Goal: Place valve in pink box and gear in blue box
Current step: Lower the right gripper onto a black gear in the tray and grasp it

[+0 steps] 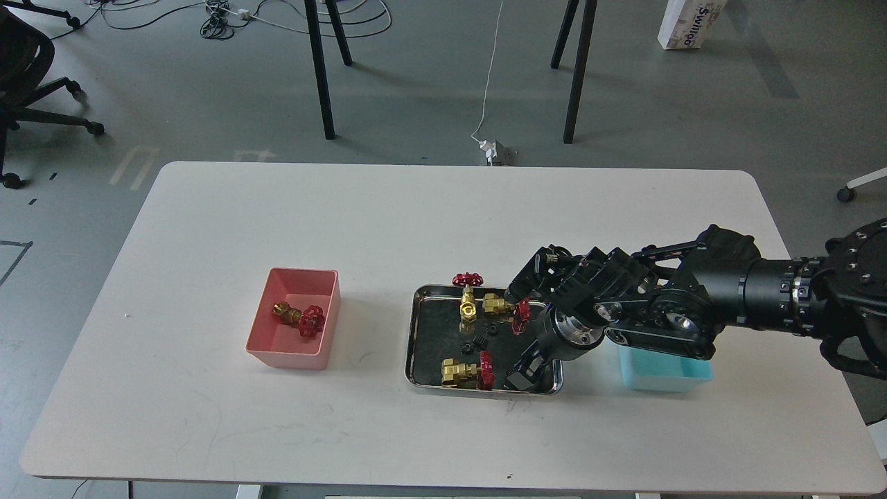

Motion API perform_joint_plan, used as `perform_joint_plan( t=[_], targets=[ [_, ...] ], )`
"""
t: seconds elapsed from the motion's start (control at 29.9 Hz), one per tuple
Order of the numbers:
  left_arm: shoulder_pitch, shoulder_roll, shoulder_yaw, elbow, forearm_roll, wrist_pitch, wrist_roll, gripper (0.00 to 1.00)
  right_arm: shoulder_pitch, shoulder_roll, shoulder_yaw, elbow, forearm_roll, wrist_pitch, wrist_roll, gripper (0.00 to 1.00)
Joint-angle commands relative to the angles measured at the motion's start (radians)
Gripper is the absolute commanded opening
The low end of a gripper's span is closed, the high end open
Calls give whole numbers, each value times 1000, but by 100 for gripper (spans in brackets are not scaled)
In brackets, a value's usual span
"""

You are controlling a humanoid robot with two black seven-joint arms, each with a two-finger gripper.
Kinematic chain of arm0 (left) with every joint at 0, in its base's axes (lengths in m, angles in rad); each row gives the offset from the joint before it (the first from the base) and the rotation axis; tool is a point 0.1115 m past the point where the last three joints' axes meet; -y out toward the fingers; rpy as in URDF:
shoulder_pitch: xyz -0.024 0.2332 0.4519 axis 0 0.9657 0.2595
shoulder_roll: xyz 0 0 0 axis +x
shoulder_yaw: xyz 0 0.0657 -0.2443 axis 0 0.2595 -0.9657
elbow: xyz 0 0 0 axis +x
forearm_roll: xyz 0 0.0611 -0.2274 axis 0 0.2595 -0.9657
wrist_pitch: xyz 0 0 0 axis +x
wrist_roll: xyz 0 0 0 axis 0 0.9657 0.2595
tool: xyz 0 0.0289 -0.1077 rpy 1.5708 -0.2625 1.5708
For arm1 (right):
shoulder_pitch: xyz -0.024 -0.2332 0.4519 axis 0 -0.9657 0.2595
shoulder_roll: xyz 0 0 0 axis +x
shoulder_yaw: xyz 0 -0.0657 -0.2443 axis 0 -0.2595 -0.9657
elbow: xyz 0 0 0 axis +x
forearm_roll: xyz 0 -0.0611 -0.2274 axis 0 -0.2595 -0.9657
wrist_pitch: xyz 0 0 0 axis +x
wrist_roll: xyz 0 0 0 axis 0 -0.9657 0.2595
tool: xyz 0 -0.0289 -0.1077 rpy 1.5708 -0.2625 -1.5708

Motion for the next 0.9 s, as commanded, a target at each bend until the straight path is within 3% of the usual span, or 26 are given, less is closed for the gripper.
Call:
perform_joint_plan(
  t=[0.0, 0.17, 0.74, 0.87],
  targets=[
    [0, 0, 0, 0, 0, 0, 0, 98, 2, 13, 1, -4, 2, 0, 0, 69],
    [0, 2, 0, 0, 0, 0, 0, 98, 8, 15, 1, -2, 3, 0, -3, 59],
    [-2, 5, 2, 1, 0, -2, 2, 98, 16, 6, -38, 2, 2, 0, -3, 57],
    [-2, 5, 2, 1, 0, -2, 2, 98, 16, 6, -41, 2, 2, 0, -2, 39]
  ],
)
